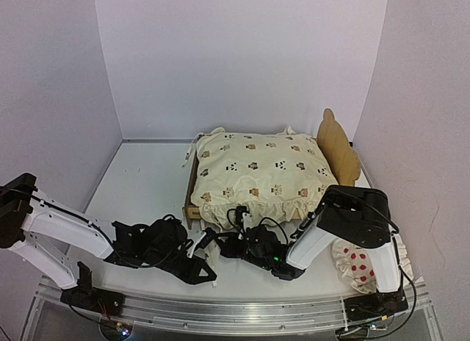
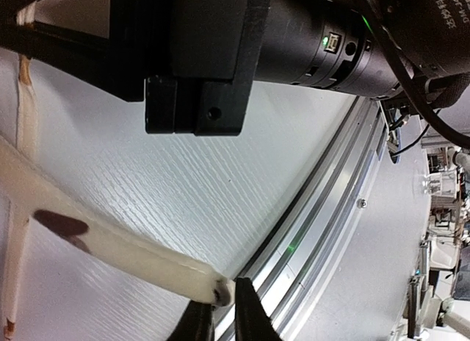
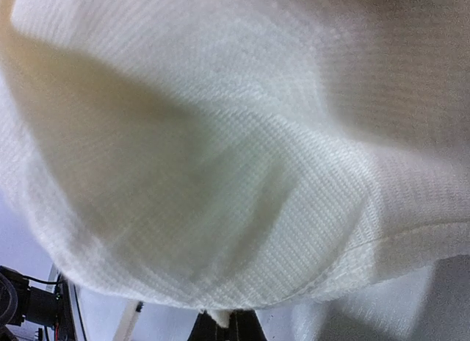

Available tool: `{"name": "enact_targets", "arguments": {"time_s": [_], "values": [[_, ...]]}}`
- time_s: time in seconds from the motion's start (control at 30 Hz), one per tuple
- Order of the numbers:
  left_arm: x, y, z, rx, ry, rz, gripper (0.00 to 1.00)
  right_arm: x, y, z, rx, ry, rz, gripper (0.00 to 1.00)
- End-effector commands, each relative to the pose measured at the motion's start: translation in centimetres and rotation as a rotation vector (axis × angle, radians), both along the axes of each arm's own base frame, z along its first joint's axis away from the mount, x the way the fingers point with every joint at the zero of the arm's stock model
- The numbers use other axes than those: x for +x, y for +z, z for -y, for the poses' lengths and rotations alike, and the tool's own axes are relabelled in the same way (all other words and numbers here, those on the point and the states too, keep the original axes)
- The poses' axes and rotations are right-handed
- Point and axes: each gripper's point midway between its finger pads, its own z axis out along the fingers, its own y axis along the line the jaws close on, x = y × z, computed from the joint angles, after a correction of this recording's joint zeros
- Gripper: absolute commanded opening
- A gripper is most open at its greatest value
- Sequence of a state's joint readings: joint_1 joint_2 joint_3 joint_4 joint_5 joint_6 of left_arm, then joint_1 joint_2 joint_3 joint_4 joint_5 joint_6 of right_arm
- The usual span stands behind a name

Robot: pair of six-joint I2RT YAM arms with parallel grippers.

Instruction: Set up the pet bed

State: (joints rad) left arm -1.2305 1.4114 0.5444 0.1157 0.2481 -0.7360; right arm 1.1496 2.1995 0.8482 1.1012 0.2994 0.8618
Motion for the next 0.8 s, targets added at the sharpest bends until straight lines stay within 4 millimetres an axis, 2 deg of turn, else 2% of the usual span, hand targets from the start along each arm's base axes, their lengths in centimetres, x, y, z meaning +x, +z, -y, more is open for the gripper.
{"name": "enact_targets", "arguments": {"time_s": [0.0, 0.2, 0.33, 0.4, 0.5, 0.63, 0.77], "values": [[-0.5, 1.8, 1.5, -0.044, -0.043, -0.011, 0.18, 0.4, -4.1, 2.5, -0.096, -0.071, -0.068, 0.00], [-1.0, 1.8, 0.6, -0.010, -0.067, -0.016, 0.37, 0.4, -4.5, 2.3, -0.101, -0.065, -0.073, 0.00], [-0.9, 2.5, -0.5, 0.026, -0.062, 0.004, 0.43, 0.4, -4.7, 2.4, -0.102, -0.067, -0.077, 0.00], [-0.1, 3.4, -1.4, 0.047, -0.016, 0.048, 0.45, 0.4, -4.7, 2.4, -0.102, -0.066, -0.079, 0.00], [1.4, 3.6, -3.5, 0.127, 0.083, 0.100, 0.48, 0.3, -4.7, 2.4, -0.104, -0.063, -0.080, 0.00], [2.8, 2.2, -6.7, 0.269, 0.189, 0.145, 0.55, 0.2, -4.6, 2.4, -0.107, -0.055, -0.079, 0.00], [3.0, 0.5, -8.5, 0.351, 0.235, 0.137, 0.58, 0.1, -4.8, 2.4, -0.115, -0.047, -0.080, 0.00]]}}
